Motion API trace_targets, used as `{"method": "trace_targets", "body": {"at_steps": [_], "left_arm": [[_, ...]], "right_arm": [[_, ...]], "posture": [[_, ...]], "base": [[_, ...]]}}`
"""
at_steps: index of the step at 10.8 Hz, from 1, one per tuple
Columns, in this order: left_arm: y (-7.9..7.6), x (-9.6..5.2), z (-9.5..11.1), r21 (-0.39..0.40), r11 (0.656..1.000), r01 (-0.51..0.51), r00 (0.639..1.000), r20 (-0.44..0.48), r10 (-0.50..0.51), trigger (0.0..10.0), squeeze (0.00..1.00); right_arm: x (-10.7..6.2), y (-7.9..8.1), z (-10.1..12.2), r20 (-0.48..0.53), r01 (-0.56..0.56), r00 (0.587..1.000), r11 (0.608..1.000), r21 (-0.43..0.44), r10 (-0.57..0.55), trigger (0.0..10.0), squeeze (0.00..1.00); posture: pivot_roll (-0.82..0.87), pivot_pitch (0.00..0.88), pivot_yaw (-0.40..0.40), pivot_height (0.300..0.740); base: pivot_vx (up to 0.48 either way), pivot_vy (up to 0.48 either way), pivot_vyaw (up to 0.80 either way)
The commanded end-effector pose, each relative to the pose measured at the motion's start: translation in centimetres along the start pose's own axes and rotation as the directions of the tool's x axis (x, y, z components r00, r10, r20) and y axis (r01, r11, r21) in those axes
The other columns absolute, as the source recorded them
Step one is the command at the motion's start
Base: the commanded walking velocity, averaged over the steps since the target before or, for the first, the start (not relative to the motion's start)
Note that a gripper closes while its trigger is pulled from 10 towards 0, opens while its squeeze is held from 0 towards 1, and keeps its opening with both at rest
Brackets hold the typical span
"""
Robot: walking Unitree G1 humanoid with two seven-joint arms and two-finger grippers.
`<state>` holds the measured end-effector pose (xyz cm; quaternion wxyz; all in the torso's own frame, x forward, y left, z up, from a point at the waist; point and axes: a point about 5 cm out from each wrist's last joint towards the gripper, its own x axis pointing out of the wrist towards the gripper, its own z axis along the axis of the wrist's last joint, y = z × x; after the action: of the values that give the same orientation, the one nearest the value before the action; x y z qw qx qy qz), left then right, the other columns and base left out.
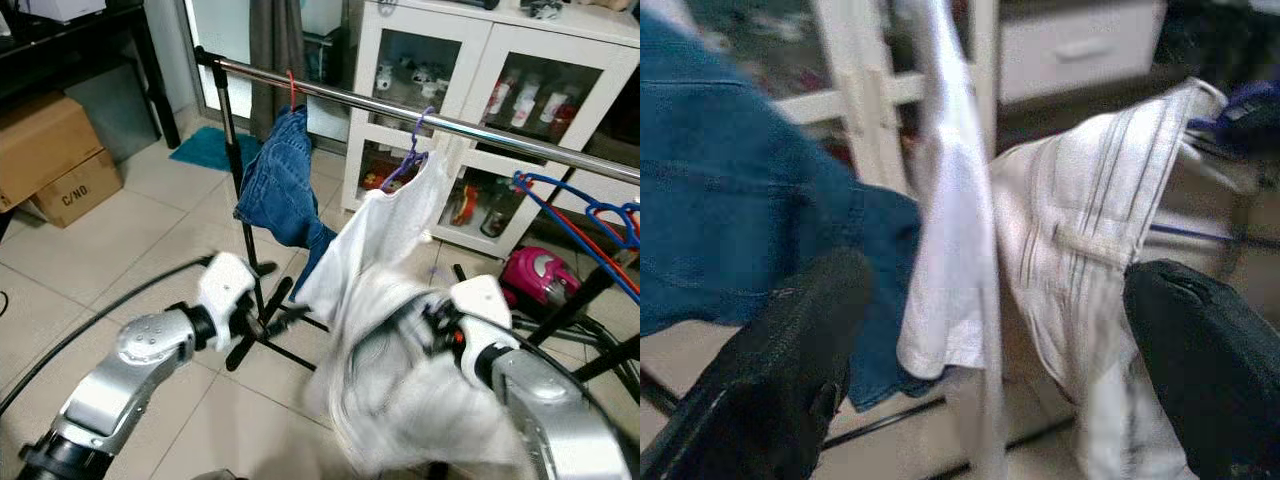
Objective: Hang hanger
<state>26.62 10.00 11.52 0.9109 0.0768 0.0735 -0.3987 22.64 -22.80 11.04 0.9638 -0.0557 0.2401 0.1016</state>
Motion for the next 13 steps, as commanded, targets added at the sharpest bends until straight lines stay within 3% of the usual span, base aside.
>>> {"method": "trace_targets", "body": {"at_steps": [1, 2, 5, 6, 8, 9, 11, 13], "left_arm": [[0.5, -0.8, 0.1, -0.044, 0.998, -0.050, 0.999, 0.016, 0.051, 10.0, 0.50], [0.8, -1.9, -0.2, -0.075, 0.992, -0.098, 0.995, 0.019, 0.100, 10.0, 0.47], [1.3, -3.2, -0.5, -0.119, 0.976, -0.184, 0.982, 0.023, 0.188, 10.0, 0.46], [1.4, -3.4, -0.3, -0.117, 0.975, -0.189, 0.981, 0.024, 0.193, 10.0, 0.46], [1.5, -3.0, -0.3, -0.080, 0.982, -0.169, 0.985, 0.002, 0.170, 10.0, 0.46], [1.3, -2.4, -0.2, -0.071, 0.993, -0.091, 0.996, 0.003, 0.092, 10.0, 1.00], [1.6, -0.1, 0.0, 0.026, 1.000, 0.011, 1.000, -0.021, -0.010, 10.0, 1.00], [2.2, 2.5, 0.9, 0.113, 0.993, 0.018, 1.000, -0.027, -0.015, 10.0, 1.00]], "right_arm": [[-0.4, -0.7, 0.6, 0.051, 0.085, 0.995, 0.994, 0.071, -0.088, 10.0, 0.00], [-0.1, 0.6, -0.1, 0.076, 0.089, 0.992, 0.987, 0.134, -0.100, 10.0, 0.00], [0.9, 2.0, 0.6, 0.148, 0.099, 0.981, 0.981, 0.167, -0.124, 10.0, 0.00], [1.1, 2.2, 0.8, 0.155, 0.083, 0.982, 0.985, 0.152, -0.107, 10.0, 0.00], [1.3, 3.1, 2.0, 0.190, -0.056, 0.981, 0.997, 0.046, 0.047, 10.0, 0.00], [1.1, 3.8, 3.0, 0.190, -0.159, 0.968, 0.987, -0.030, 0.162, 10.0, 0.00], [0.6, 4.5, 4.1, 0.201, -0.261, 0.943, 0.964, -0.040, 0.264, 10.0, 0.00], [0.3, 5.2, 5.5, 0.240, -0.344, 0.909, 0.938, -0.034, 0.342, 10.0, 0.00]], "posture": [[0.02, 0.000, -0.016, 0.740], [0.03, 0.000, -0.016, 0.740], [0.05, 0.000, -0.027, 0.740], [0.06, 0.000, -0.034, 0.740], [0.06, 0.000, -0.024, 0.740], [0.06, 0.000, -0.026, 0.740], [0.05, 0.000, -0.028, 0.740], [0.03, 0.000, -0.014, 0.740]], "base": [[0.000, 0.000, 0.00], [-0.322, 0.000, 0.00], [-0.309, 0.000, 0.00], [0.000, 0.000, 0.00], [0.000, 0.000, 0.00], [0.000, 0.000, 0.00], [0.000, 0.000, 0.00], [0.000, 0.000, 0.00]]}}
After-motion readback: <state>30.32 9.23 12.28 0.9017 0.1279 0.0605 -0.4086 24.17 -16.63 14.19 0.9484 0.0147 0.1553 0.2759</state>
